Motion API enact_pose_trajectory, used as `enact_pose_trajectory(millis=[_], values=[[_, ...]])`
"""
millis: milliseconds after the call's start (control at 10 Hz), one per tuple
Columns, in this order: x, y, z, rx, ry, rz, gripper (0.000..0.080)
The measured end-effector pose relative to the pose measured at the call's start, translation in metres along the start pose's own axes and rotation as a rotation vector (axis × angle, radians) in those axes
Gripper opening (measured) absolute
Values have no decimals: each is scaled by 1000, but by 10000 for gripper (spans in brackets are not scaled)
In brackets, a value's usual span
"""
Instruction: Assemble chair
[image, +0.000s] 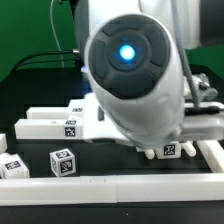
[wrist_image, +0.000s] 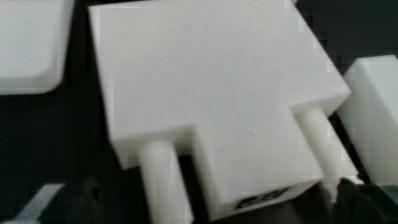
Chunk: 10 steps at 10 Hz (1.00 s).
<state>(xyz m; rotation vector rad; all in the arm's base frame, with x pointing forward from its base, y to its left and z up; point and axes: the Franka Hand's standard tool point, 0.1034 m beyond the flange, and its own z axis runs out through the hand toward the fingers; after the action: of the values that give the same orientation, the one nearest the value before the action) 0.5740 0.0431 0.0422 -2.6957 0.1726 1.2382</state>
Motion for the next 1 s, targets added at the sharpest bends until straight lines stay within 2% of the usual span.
enact_pose_trajectory(millis=[100, 200, 500, 700, 800, 1000], values=[[-1, 1, -2, -52, -9, -43, 649], [3, -4, -3, -35, 18, -47, 649], [1, -3, 1, -35, 17, -44, 649], [11, -5, 0, -35, 42, -27, 649], [11, -5, 3, -36, 46, -29, 649], [21, -1, 13, -34, 39, -23, 649]])
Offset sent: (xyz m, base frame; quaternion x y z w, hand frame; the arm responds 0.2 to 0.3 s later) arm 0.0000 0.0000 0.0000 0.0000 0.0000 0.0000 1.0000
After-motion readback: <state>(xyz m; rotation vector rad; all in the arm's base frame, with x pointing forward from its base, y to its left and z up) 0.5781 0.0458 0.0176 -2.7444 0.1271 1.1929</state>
